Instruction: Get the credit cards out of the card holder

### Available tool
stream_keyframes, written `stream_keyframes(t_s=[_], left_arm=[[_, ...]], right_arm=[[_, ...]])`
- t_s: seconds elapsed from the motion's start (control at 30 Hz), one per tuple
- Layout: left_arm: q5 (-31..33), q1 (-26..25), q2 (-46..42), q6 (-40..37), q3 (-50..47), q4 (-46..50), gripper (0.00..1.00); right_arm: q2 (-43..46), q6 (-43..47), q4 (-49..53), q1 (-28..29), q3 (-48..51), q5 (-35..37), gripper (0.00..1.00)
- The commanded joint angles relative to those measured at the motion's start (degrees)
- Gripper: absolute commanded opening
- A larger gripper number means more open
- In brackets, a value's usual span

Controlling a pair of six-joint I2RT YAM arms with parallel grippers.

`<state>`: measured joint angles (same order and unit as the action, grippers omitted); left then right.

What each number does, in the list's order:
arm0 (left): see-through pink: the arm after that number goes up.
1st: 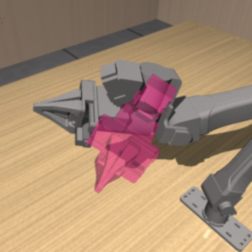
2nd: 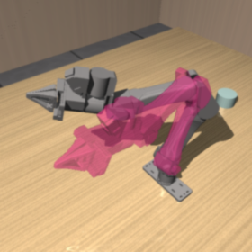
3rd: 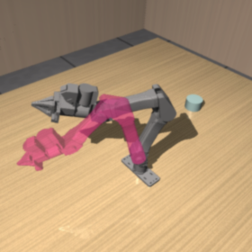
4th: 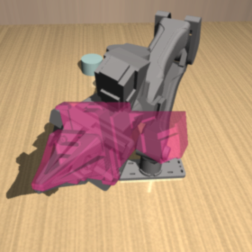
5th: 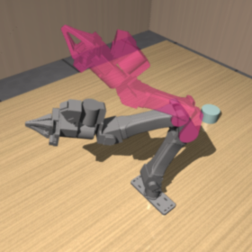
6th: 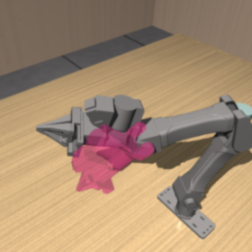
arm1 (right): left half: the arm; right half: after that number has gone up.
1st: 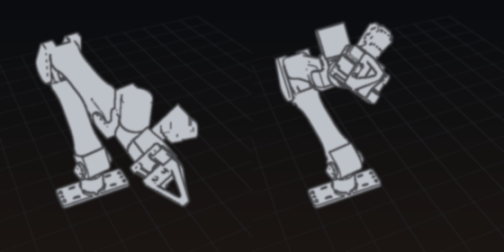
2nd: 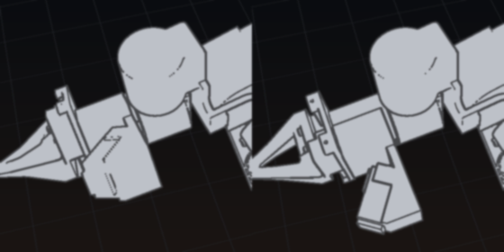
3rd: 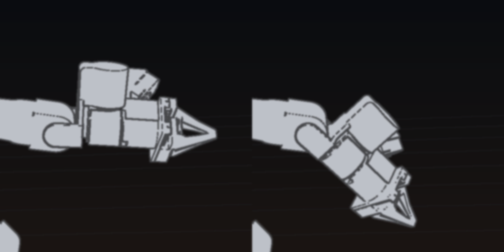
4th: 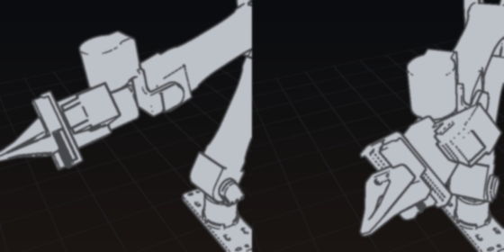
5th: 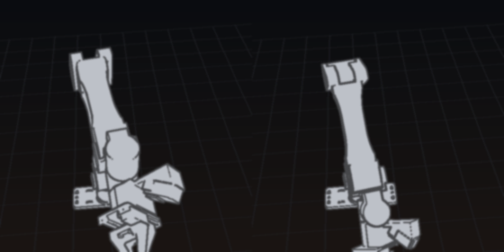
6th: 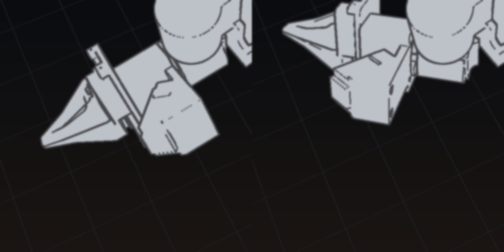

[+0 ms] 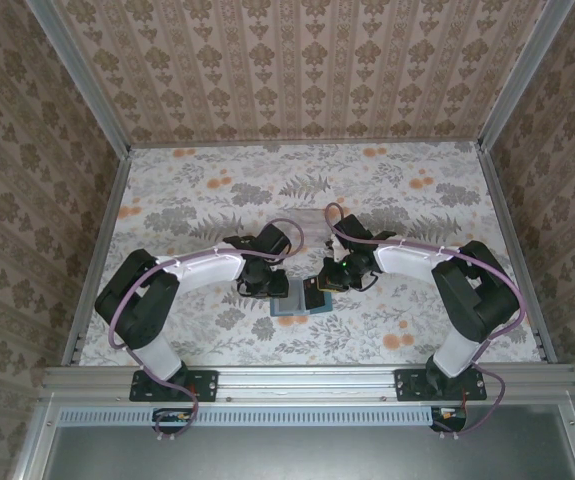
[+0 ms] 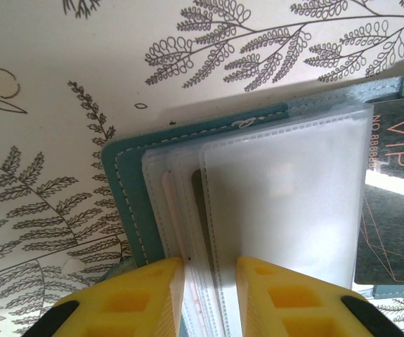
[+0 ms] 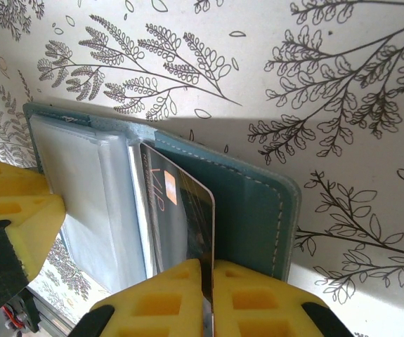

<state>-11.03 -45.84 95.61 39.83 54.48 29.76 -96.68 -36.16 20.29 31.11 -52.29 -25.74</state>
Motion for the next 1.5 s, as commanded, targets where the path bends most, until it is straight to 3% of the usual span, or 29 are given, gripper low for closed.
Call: stream_keyframes(t_s=[0.0, 0.6, 1.47], left_arm=[[-0.17, -1.01, -0.65, 0.9, -1.35, 2.56, 0.28], [2.75, 0.23, -3.29, 0.81, -1.92, 3.35, 0.37], [-0.43, -1.23, -2.75, 3.18, -5.33, -2.27, 0.31]], right_arm=[[0.49, 0.11, 1.36, -0.18, -0.04, -0.47, 0.12], [-0.8, -1.19, 0.05, 1.14, -0.98, -2.21, 0.19], [-0.28, -0.4, 4.04, 2.47, -3.1, 0.48, 0.16]])
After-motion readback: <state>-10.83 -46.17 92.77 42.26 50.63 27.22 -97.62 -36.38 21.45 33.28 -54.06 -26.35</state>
